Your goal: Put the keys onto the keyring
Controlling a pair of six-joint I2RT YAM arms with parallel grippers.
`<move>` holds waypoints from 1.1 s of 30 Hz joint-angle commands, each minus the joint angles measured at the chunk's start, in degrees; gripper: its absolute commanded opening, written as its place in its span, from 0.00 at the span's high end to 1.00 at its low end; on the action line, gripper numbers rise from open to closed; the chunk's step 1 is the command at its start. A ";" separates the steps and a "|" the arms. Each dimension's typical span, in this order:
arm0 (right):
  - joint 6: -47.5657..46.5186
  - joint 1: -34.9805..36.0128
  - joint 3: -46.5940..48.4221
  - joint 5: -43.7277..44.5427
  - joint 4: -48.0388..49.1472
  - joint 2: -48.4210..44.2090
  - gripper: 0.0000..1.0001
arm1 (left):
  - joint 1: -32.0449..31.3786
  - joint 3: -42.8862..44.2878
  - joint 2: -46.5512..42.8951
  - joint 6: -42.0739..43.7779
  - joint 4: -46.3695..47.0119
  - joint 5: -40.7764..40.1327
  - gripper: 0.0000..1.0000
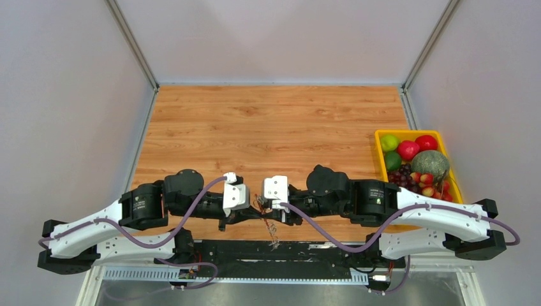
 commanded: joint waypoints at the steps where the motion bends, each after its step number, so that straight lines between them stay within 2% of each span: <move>1: -0.85 0.37 2.93 -0.90 -1.68 0.08 0.69 | 0.06 3.06 -0.06 1.30 1.19 1.18 1.00; 7: -0.93 0.36 3.14 -1.40 -3.25 0.29 0.67 | 0.06 3.72 0.41 1.74 -0.18 1.47 1.00; 15: -1.26 0.33 3.72 -3.26 -4.02 1.36 0.73 | 0.08 4.53 1.18 2.32 -0.90 1.10 1.00; 19: -1.37 0.33 4.14 -4.04 -4.06 1.89 0.82 | 0.08 4.70 1.49 2.56 -1.04 0.90 1.00; 26: -1.69 0.33 4.48 -5.47 -5.21 3.00 0.86 | 0.08 5.20 1.52 2.71 -1.40 0.24 1.00; 29: -1.81 0.33 4.28 -6.03 -5.21 3.29 1.00 | 0.08 5.17 1.21 2.60 -1.27 0.08 1.00; 33: -2.07 0.33 3.83 -6.57 -4.91 3.07 1.00 | 0.08 5.01 1.19 2.44 -1.06 -0.45 1.00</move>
